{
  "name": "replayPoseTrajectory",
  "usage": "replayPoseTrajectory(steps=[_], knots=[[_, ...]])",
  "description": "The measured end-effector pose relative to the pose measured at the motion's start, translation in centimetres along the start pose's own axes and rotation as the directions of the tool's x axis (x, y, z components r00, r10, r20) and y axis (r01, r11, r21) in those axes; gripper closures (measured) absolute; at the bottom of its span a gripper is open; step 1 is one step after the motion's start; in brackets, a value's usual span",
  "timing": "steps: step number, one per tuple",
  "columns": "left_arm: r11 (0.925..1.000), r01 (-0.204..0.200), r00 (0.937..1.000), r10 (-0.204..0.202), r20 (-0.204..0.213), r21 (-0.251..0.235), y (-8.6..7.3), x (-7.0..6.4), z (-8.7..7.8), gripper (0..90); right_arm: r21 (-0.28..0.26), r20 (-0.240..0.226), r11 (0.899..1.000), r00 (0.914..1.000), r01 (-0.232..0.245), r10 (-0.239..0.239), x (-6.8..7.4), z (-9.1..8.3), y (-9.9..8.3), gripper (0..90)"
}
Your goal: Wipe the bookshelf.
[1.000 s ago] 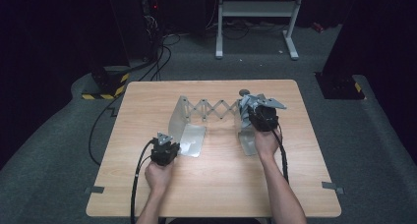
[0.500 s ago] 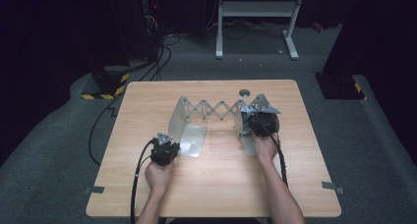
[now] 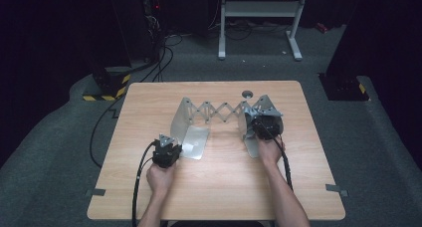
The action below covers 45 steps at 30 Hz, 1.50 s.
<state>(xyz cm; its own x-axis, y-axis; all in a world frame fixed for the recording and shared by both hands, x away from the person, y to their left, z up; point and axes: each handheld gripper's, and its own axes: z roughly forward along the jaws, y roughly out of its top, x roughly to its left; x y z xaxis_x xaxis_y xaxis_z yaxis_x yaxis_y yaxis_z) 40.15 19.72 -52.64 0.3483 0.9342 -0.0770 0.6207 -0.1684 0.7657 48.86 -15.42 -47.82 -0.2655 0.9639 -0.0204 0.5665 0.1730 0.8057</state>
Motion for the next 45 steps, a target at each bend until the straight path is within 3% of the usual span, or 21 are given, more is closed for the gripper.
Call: replayPoseTrajectory(steps=[4,10,19,26,33,45], knots=[[1.0000,-0.001,1.0000,0.001,-0.001,0.000,0.0,0.0,0.0,86.1,-0.043,0.005,0.999,1.0000,-0.002,0.003,-0.3,-1.2,0.7,78.8],[1.0000,-0.003,1.0000,0.003,0.000,0.000,0.0,0.0,0.0,86.3,-0.131,0.027,0.991,0.9996,0.014,-0.011,-0.4,-4.0,3.4,78.8],[1.0000,-0.003,1.0000,0.003,0.002,0.000,0.0,0.0,0.0,86.4,-0.179,0.042,0.983,0.9989,0.027,-0.020,-0.5,-5.1,4.6,78.8],[1.0000,-0.004,1.0000,0.004,0.002,0.000,0.0,0.0,0.0,86.4,-0.102,0.067,0.993,0.9963,0.062,-0.055,-0.4,-2.9,3.0,78.8],[1.0000,-0.006,1.0000,0.006,0.001,0.000,0.0,0.0,0.0,86.4,-0.029,0.053,0.997,0.9964,0.068,-0.066,-0.4,-0.8,0.9,78.8],[1.0000,-0.008,1.0000,0.008,0.001,0.000,0.0,0.0,0.0,86.5,0.110,0.011,0.991,0.9972,0.072,-0.074,-0.7,2.7,-2.8,78.8]])
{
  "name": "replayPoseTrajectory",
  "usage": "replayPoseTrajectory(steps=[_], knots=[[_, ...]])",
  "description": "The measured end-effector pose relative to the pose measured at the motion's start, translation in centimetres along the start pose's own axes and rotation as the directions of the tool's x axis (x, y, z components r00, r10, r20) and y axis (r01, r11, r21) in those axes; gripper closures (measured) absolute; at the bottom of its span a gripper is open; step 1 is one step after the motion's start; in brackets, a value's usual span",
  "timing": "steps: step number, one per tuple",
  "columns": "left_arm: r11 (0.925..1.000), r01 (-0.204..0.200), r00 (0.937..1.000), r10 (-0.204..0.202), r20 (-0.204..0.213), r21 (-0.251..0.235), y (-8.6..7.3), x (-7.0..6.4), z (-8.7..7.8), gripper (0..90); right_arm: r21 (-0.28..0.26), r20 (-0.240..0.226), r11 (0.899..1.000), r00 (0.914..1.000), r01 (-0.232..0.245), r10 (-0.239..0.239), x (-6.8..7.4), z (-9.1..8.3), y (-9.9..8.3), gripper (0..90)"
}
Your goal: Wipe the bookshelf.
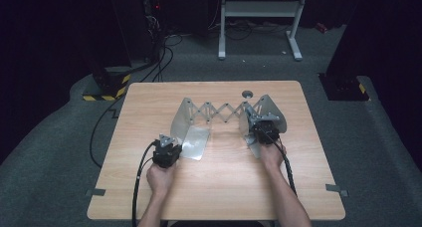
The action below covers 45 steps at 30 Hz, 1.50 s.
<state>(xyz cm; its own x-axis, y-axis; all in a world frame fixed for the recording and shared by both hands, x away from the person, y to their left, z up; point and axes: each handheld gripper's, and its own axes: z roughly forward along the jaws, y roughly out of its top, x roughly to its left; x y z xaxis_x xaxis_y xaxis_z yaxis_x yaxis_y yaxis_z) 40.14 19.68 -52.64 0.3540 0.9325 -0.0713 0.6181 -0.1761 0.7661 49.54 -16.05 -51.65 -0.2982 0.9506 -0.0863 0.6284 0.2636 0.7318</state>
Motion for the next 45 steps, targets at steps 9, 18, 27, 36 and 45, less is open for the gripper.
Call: replayPoseTrajectory(steps=[9,18,27,36,45], knots=[[1.0000,0.000,1.0000,0.000,-0.001,0.000,0.0,0.0,0.0,86.5,0.004,-0.078,1.000,0.9969,0.012,-0.011,0.9,-0.3,0.0,78.7],[1.0000,-0.001,1.0000,0.001,-0.001,0.000,0.0,0.0,0.0,86.5,0.009,-0.114,0.999,0.9921,0.053,-0.052,1.6,-0.6,0.0,78.6],[1.0000,-0.001,1.0000,0.001,0.000,0.000,0.0,0.0,0.0,86.6,0.020,-0.010,0.999,0.9991,0.043,-0.042,-0.2,-0.4,-0.1,78.5],[1.0000,-0.001,1.0000,0.001,-0.001,0.000,0.0,0.0,0.0,86.6,0.017,-0.095,0.996,0.9922,0.083,-0.081,1.7,-1.1,-0.4,78.5],[1.0000,0.000,1.0000,0.000,0.000,0.000,0.0,0.0,0.0,86.5,0.032,-0.069,0.997,0.9951,0.073,-0.071,0.6,-1.3,-0.5,78.5]])
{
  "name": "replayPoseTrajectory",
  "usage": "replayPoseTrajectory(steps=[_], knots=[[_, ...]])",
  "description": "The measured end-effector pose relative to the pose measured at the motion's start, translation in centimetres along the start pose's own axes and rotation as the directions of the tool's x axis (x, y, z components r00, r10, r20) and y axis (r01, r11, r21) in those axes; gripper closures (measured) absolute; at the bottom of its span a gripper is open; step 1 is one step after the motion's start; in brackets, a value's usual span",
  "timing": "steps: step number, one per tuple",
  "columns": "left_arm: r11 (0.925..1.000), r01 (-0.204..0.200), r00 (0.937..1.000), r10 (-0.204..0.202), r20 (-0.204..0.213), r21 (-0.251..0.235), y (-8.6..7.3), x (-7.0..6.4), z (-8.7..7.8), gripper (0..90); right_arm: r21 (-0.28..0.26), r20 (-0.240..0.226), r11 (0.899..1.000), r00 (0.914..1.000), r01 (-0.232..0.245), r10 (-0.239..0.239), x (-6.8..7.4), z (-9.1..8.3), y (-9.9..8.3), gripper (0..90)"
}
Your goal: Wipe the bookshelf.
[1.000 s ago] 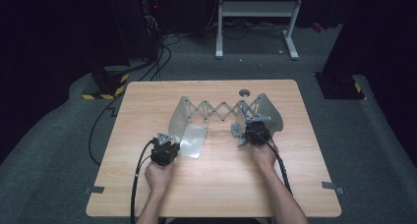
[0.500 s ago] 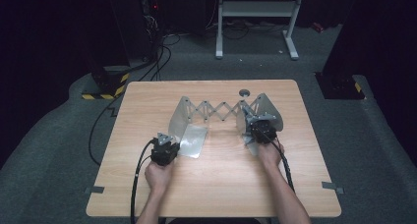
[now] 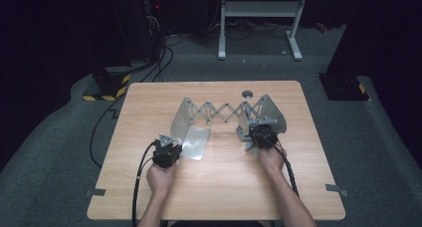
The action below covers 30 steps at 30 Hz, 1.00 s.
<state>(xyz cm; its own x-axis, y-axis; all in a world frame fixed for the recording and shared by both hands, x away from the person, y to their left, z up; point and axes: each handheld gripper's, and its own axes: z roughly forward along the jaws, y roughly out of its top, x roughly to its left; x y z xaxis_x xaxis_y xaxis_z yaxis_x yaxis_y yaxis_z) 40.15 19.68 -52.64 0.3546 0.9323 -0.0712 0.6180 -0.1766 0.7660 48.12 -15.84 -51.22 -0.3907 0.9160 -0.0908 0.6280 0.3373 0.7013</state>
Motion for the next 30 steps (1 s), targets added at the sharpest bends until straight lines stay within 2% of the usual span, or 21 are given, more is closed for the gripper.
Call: replayPoseTrajectory(steps=[2,5,7,13,15,17,22,26,28,30], knots=[[1.0000,0.000,1.0000,0.000,-0.001,0.000,0.0,0.0,0.0,86.5,0.002,0.017,1.000,0.9999,-0.002,0.002,-0.6,-0.1,-0.1,78.5],[1.0000,0.000,1.0000,0.000,-0.001,0.000,0.0,0.0,0.0,86.6,-0.001,0.014,1.000,0.9999,-0.002,0.002,-0.7,-0.2,-0.3,78.5],[1.0000,-0.001,1.0000,0.001,-0.001,0.000,0.0,0.0,0.0,86.6,0.000,0.006,1.000,1.0000,0.002,-0.002,-0.3,-0.4,-0.4,78.5],[1.0000,-0.001,1.0000,0.001,0.000,0.000,0.0,0.0,0.0,86.6,-0.010,-0.035,0.998,0.9972,0.065,-0.066,1.3,-0.9,-0.8,78.5],[1.0000,0.000,1.0000,0.000,0.000,0.000,0.0,0.0,0.0,86.6,-0.010,-0.038,0.998,0.9975,0.058,-0.059,1.2,-0.9,-0.9,78.4],[1.0000,0.001,1.0000,-0.001,0.000,0.000,0.0,0.0,0.0,86.6,-0.002,-0.010,0.999,0.9995,0.032,-0.032,0.3,-0.9,-0.9,78.4],[1.0000,0.002,1.0000,-0.002,0.001,-0.001,0.0,0.0,0.0,86.5,0.004,0.035,1.000,0.9993,0.014,-0.014,-0.9,-1.2,-1.3,78.4],[1.0000,0.002,1.0000,-0.002,0.001,-0.001,0.0,0.0,0.0,86.5,0.004,0.045,0.999,0.9981,0.041,-0.041,-0.7,-1.3,-1.5,78.4],[1.0000,0.001,1.0000,-0.001,0.001,0.000,0.0,0.0,0.0,86.5,0.002,0.025,0.999,0.9988,0.043,-0.043,-0.4,-1.4,-1.5,78.4],[1.0000,0.002,1.0000,-0.002,0.001,-0.001,0.0,0.0,0.0,86.5,-0.004,0.010,0.998,0.9977,0.067,-0.067,0.2,-1.5,-1.7,78.4]])
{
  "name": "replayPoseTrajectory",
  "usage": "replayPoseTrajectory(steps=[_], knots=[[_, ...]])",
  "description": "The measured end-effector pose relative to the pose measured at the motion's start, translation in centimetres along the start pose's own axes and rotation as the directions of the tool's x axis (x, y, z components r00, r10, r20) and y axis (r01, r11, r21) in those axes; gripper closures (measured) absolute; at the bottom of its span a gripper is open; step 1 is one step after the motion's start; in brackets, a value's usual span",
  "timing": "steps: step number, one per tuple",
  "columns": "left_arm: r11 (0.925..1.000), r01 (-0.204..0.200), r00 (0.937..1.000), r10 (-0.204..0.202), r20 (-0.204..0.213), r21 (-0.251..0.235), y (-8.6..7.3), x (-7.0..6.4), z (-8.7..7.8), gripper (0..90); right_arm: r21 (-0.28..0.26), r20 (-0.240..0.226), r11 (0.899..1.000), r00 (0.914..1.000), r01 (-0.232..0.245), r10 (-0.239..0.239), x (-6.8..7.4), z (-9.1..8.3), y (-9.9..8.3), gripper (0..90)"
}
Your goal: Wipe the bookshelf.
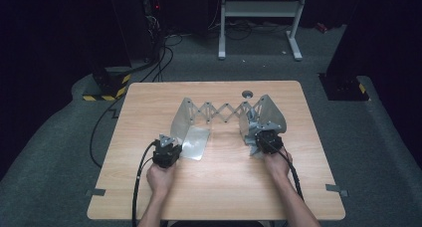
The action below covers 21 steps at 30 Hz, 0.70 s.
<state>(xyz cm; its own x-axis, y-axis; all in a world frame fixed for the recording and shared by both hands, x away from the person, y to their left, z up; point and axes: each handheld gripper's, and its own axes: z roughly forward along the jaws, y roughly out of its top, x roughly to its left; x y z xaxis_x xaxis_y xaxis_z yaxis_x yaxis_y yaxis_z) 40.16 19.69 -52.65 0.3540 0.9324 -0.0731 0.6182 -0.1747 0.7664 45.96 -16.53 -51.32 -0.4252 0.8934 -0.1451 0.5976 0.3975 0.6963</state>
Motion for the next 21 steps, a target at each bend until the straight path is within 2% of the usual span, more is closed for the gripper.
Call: replayPoseTrajectory(steps=[1,5,9,13,17,21], knots=[[1.0000,0.000,1.0000,0.000,0.000,0.000,0.0,0.0,0.0,86.5,-0.004,-0.023,1.000,0.9996,0.013,-0.013,0.6,-0.2,-0.1,78.4],[1.0000,0.002,1.0000,-0.002,0.002,0.000,0.0,0.0,0.0,86.6,-0.005,-0.026,1.000,0.9995,0.016,-0.016,0.7,-0.3,-0.2,78.4],[1.0000,0.002,1.0000,-0.002,0.001,0.000,0.0,0.0,0.0,86.5,0.006,0.009,1.000,0.9997,-0.023,0.023,-0.7,-0.3,-0.4,78.4],[1.0000,0.003,1.0000,-0.003,0.002,0.000,0.0,0.0,0.0,86.5,0.010,0.043,1.000,0.9989,-0.018,0.018,-1.5,-0.5,-0.7,78.4],[1.0000,0.001,1.0000,-0.001,0.001,0.000,0.0,0.0,0.0,86.5,0.009,0.036,1.000,0.9993,-0.013,0.013,-1.1,-0.7,-0.9,78.4],[1.0000,0.001,1.0000,-0.001,0.001,0.000,0.0,0.0,0.0,86.5,-0.003,-0.007,1.000,0.9999,0.009,-0.009,0.0,-0.9,-1.0,78.4]])
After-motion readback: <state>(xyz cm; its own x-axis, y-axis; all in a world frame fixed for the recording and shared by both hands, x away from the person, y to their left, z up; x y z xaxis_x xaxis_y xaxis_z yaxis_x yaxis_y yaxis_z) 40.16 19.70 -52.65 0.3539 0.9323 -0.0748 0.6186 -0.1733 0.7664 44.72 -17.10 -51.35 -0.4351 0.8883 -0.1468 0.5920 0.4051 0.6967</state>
